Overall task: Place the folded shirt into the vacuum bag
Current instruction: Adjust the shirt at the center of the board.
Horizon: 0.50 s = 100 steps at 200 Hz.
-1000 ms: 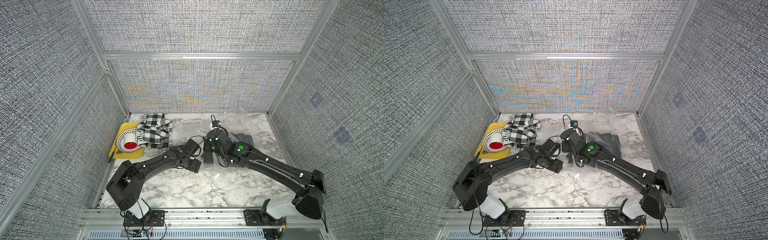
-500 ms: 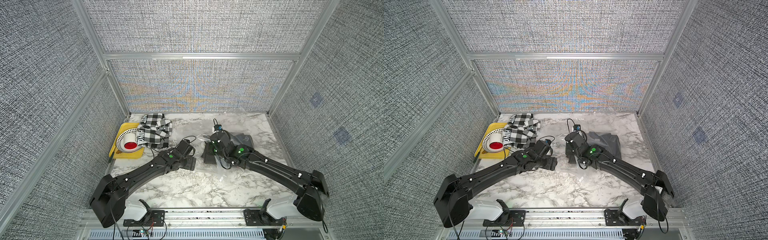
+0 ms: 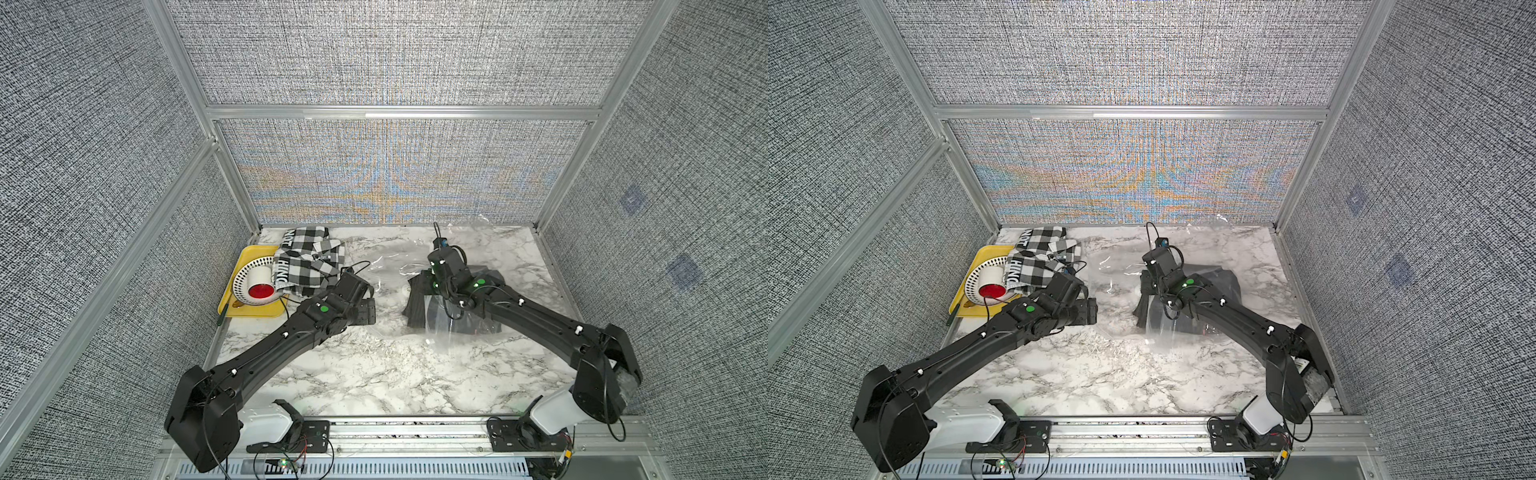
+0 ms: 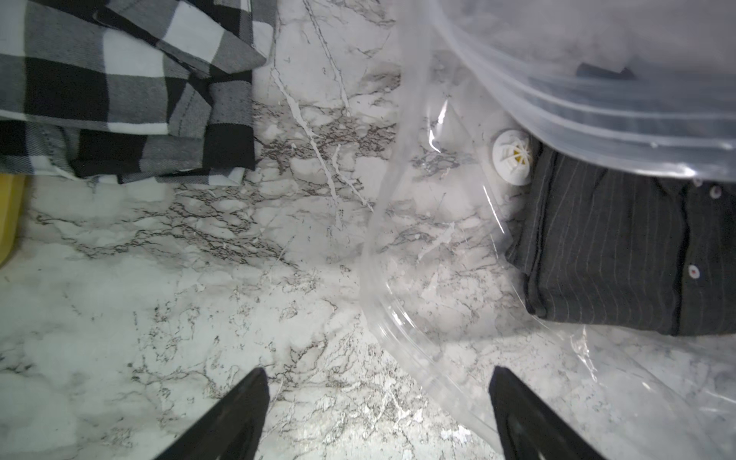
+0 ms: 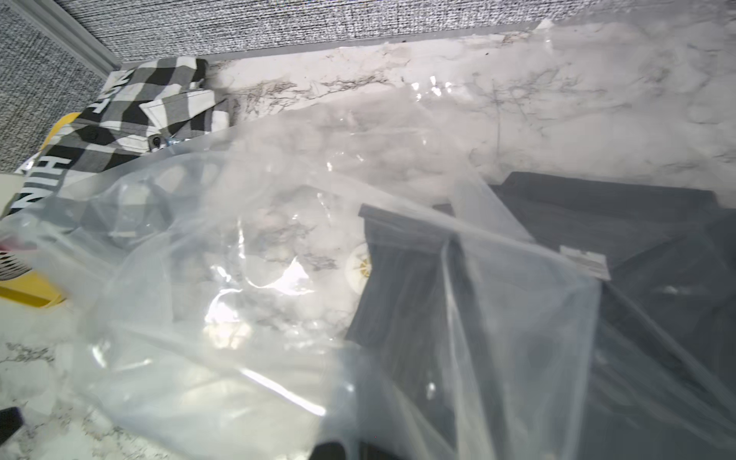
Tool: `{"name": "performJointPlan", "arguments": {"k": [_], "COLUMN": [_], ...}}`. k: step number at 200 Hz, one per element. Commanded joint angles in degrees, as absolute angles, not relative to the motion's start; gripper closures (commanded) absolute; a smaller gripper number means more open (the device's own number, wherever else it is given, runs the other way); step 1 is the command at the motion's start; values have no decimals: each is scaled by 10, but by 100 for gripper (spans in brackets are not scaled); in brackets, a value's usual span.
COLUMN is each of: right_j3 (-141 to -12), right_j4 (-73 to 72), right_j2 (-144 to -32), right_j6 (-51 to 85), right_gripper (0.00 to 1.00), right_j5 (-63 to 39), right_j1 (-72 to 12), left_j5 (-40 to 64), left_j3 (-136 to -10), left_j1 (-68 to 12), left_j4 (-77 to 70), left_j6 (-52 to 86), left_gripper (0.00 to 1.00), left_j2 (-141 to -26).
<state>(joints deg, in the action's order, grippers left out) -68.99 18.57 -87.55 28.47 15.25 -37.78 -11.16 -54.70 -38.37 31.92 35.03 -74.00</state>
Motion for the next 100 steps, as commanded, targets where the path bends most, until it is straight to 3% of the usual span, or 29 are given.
{"name": "performJointPlan", "arguments": {"k": [1,38,100], "right_j3": [-668,-631,-619], "right_j4": [183,178,166], "right_j2": [-850,-800,-778], "right_j6": [264,251,238], "right_gripper": [100,100,100], "right_j5": [170,154,80], "right_j1": [-349,-306,-304], "left_j5": [-99,-92,-132], "left_j3": [-563,-570,-550], "left_j1": [-375,-365,-350], "left_j4": [331,338,385], "left_j6": [364,378,411], "left_gripper": [11,11,10], "left_j2": [-753,-753,-701]}}
